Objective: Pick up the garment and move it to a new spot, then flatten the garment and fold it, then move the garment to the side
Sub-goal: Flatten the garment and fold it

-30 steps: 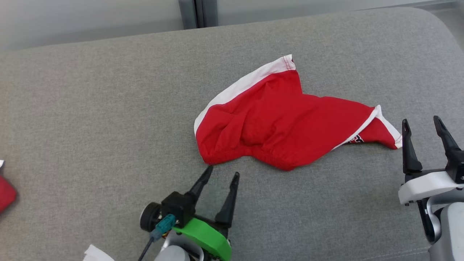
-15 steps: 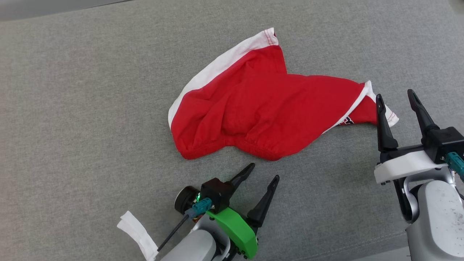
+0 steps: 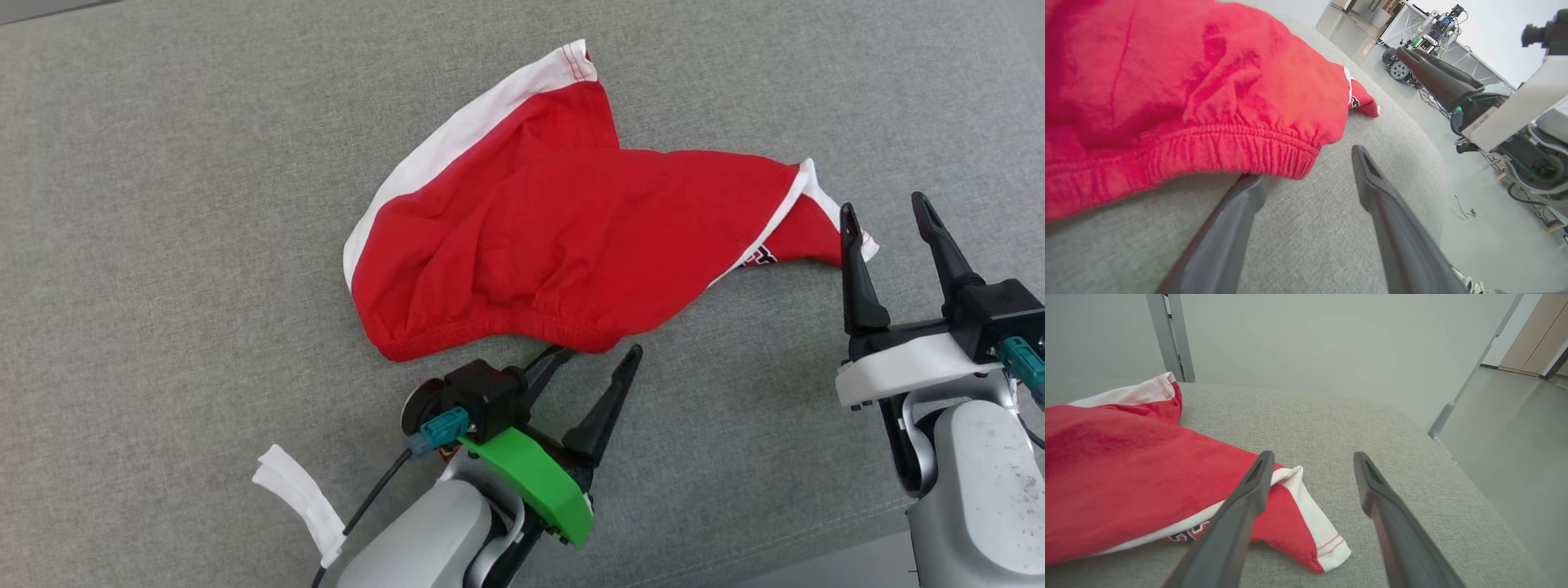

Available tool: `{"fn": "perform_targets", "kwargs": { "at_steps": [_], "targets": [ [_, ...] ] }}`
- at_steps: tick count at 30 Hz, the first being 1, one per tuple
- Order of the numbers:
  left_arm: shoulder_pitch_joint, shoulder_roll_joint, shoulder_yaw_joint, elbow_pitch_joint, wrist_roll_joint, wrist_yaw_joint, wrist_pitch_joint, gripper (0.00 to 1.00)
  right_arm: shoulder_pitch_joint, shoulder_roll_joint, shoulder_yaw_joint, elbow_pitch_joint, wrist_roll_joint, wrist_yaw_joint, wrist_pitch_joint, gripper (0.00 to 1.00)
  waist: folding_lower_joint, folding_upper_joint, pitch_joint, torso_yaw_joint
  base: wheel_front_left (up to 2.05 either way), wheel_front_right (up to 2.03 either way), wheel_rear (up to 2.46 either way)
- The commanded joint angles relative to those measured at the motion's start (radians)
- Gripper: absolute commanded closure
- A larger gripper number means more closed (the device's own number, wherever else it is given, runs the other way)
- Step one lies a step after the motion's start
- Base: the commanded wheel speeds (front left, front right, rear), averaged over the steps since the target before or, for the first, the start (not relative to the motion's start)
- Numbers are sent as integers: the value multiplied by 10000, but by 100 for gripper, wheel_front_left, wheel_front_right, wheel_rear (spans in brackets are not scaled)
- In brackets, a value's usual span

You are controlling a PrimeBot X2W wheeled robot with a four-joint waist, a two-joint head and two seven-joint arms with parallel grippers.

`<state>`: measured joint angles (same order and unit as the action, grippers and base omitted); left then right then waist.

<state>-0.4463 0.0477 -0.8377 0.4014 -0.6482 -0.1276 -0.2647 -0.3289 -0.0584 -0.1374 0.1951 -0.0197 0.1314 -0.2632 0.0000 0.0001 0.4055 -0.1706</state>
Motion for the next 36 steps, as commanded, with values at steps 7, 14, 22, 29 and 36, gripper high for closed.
{"fn": "perform_targets", "kwargs": {
  "at_steps": [7,14,22,29,36],
  "targets": [
    [499,52,570,-897,691,-39,2,100,189,12,-21,170,-42,-14,-22,0,0,-1,-503,401,0,0,0],
    [1423,52,967,-1725,848,-40,1,100,659,-42,5,497,-39,-14,-22,0,0,-1,-1514,1351,0,0,0],
    [2794,102,1831,-1948,990,-40,1,100,1279,4,164,775,46,-14,-22,0,0,-1,-2362,2377,0,0,0],
    [3319,234,2546,-1729,1261,-40,1,100,1438,44,308,881,135,-14,-22,0,0,-1,-2366,2769,0,0,0],
    [2687,186,3252,-849,1648,-39,1,100,1190,44,604,892,148,-14,-22,0,0,-1,-1936,2386,0,0,0]
  ]
}}
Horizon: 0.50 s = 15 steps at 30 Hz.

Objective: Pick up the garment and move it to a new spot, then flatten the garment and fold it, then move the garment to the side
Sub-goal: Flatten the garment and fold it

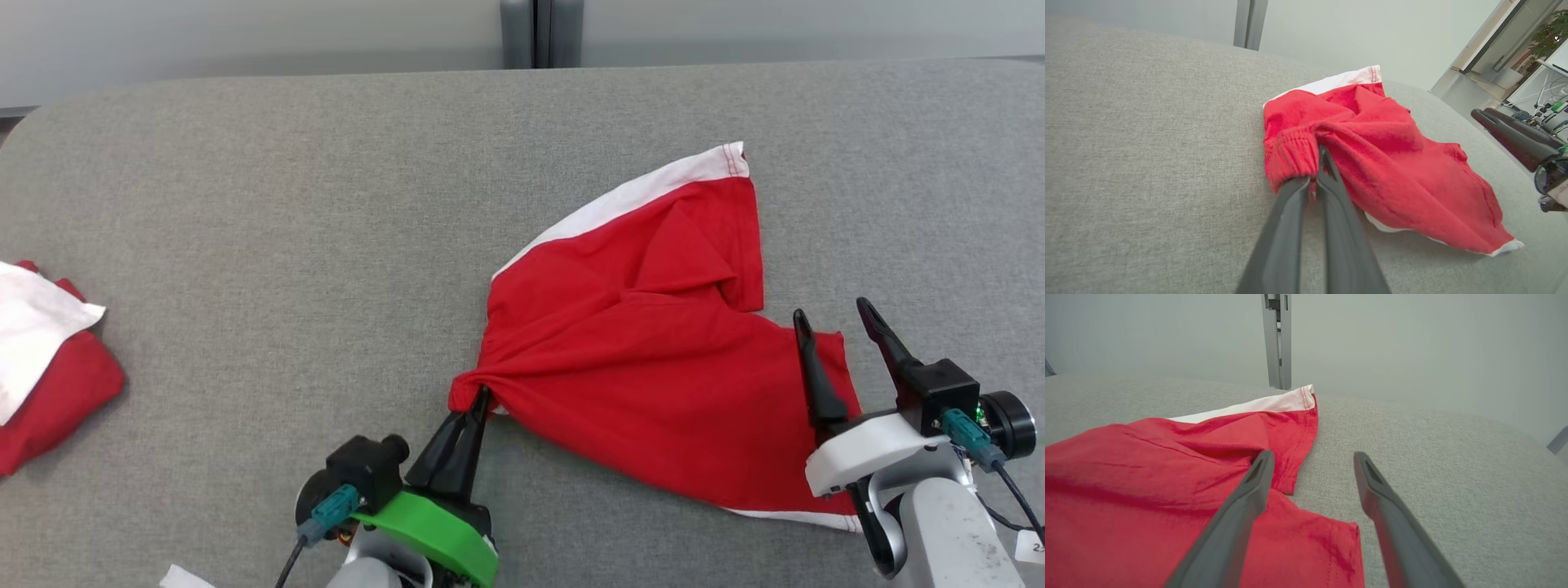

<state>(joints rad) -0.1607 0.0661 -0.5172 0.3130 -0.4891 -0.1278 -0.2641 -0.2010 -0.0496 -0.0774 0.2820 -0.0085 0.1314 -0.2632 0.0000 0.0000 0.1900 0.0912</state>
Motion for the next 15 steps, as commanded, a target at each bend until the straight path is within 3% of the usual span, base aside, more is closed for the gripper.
{"fn": "perform_targets", "kwargs": {
  "at_steps": [1,11,12,15],
  "targets": [
    [-273,-4,132,193,135,-37,-5,100,-113,-43,20,24,31,-14,-22,0,0,0,283,-306,0,0,0],
    [-1622,-97,996,2149,822,-36,-5,100,-333,-32,155,0,50,-14,-22,0,0,0,906,-1162,0,0,0],
    [-1747,-107,1110,2344,901,-29,-7,83,-336,-35,163,3,71,-14,-22,0,0,0,933,-1220,0,0,0],
    [-1937,-128,1357,2760,1087,68,-5,0,-318,-34,182,8,99,-14,-22,0,0,0,942,-1304,0,0,0]
  ]
}}
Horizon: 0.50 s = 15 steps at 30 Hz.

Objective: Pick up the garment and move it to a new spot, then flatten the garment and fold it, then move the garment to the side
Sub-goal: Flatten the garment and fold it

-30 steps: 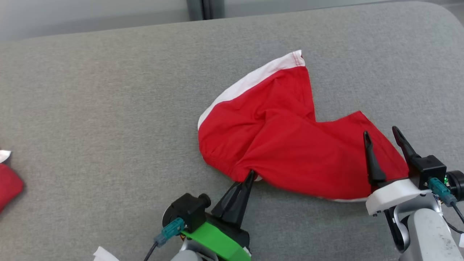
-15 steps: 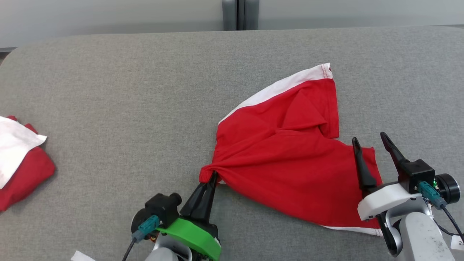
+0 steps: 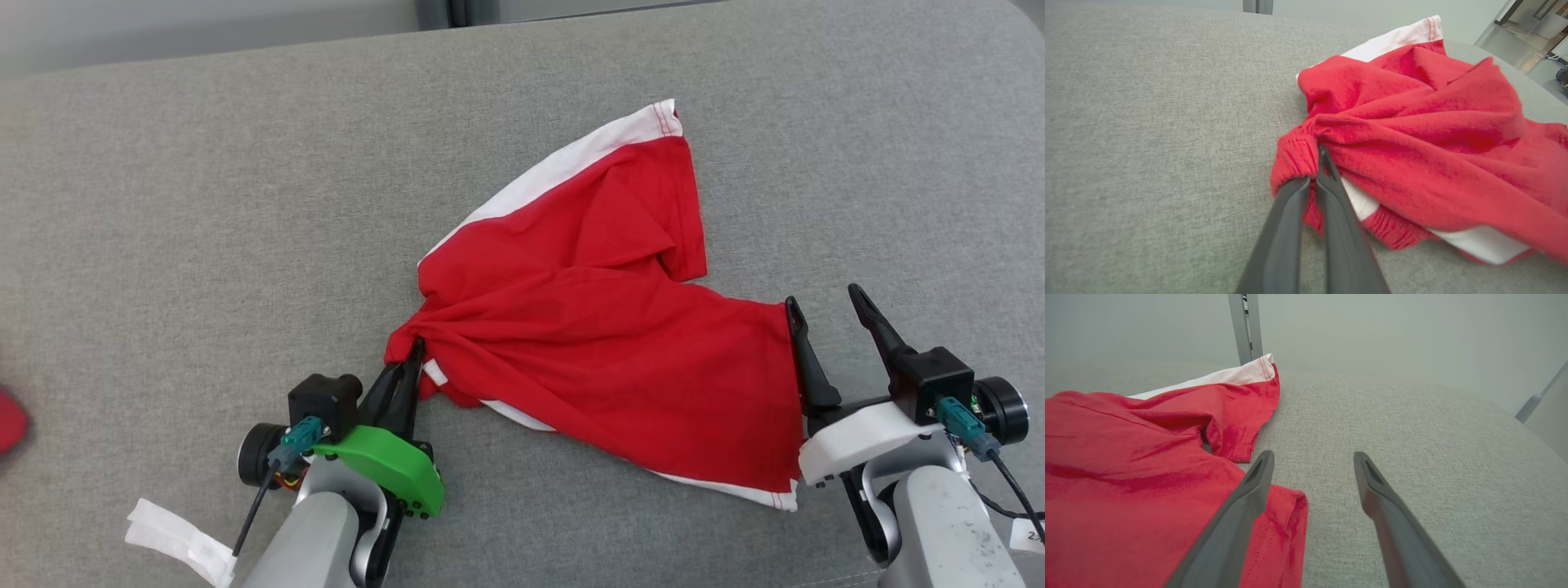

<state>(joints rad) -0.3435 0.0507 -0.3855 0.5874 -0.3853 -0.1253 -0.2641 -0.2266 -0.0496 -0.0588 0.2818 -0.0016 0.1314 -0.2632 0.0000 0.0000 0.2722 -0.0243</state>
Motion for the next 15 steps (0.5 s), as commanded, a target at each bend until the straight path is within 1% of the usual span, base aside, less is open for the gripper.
{"fn": "perform_targets", "kwargs": {
  "at_steps": [1,6,13,15],
  "targets": [
    [-146,20,137,134,51,114,-5,0,-38,-34,-1,14,44,-14,-22,0,0,0,104,-165,0,0,0],
    [13,22,279,98,-108,412,-5,0,201,-33,-66,102,116,-14,-22,0,0,0,-138,-90,0,0,0],
    [966,20,648,-682,-69,819,-5,0,734,-31,161,172,345,-14,-22,0,0,0,-694,174,0,0,0],
    [1301,20,739,-794,-126,862,-5,0,935,-37,243,217,418,-14,-22,0,0,0,-866,227,0,0,0]
  ]
}}
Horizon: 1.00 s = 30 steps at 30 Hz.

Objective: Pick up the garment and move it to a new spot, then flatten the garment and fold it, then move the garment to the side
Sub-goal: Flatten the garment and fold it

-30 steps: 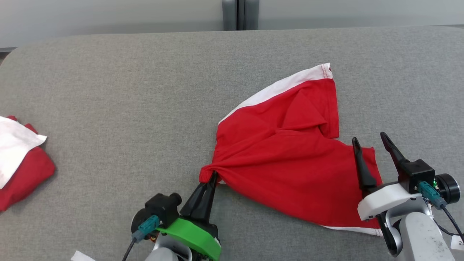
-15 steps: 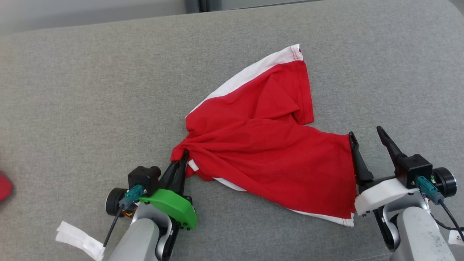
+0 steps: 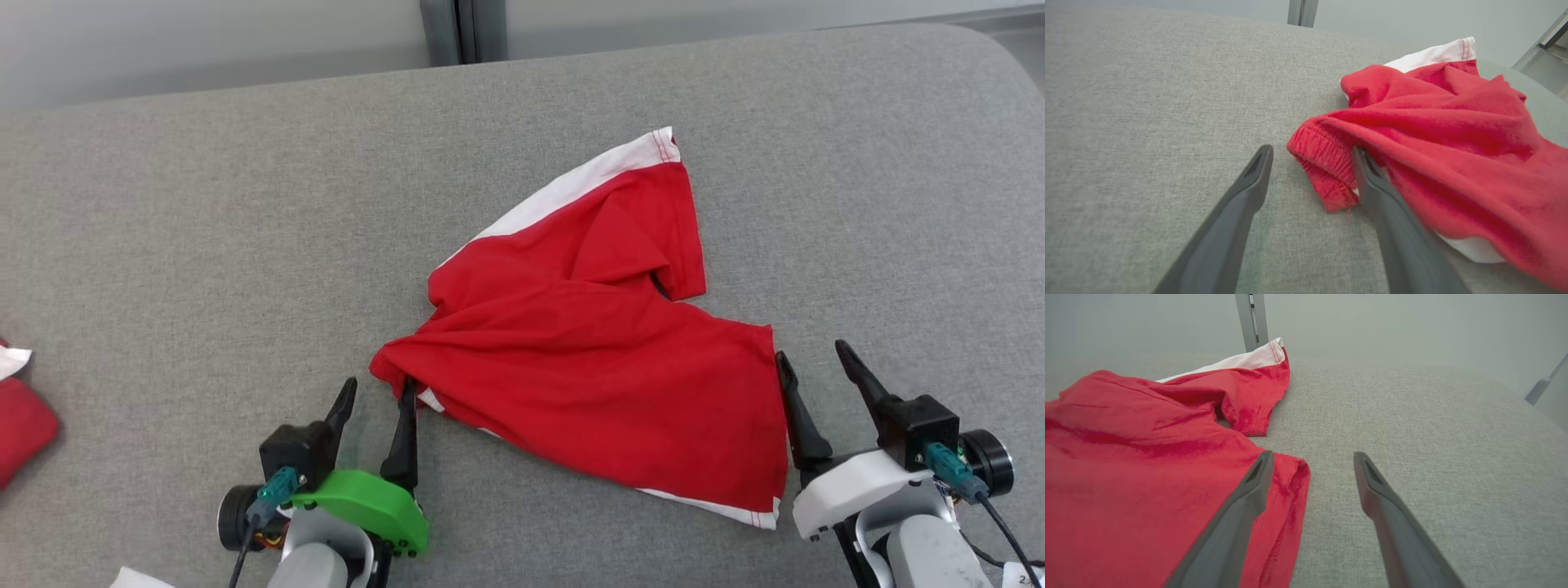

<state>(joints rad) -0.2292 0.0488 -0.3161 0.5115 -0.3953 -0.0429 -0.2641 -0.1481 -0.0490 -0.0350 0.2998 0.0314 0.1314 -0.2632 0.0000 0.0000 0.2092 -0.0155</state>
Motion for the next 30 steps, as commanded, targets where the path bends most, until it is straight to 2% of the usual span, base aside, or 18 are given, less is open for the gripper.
{"fn": "perform_targets", "kwargs": {
  "at_steps": [1,12,22,23,26,27,30],
  "targets": [
    [273,39,91,-72,-46,55,-5,0,243,-39,59,51,100,-14,-22,0,0,0,-311,155,0,0,0],
    [1128,37,487,-613,151,102,-5,0,1250,-39,757,449,352,-14,-22,0,0,0,-739,126,0,0,0],
    [1103,37,374,-891,162,102,-5,0,1096,-40,1135,1199,929,-14,-22,0,0,0,-676,206,0,0,0],
    [1101,37,366,-893,156,98,-5,0,1033,-40,1182,1310,949,-14,-22,5,0,0,-672,228,0,0,0],
    [1118,37,369,-904,154,84,-5,0,875,-40,1235,1473,1018,-14,-22,36,0,0,-651,284,0,0,0],
    [1132,37,380,-897,156,75,-5,0,832,-40,1245,1521,1038,-14,-22,54,0,0,-639,307,0,0,0],
    [1146,37,390,-874,160,38,-5,0,712,-40,1221,1580,1064,-14,-22,86,0,0,-599,366,0,0,0]
  ]
}}
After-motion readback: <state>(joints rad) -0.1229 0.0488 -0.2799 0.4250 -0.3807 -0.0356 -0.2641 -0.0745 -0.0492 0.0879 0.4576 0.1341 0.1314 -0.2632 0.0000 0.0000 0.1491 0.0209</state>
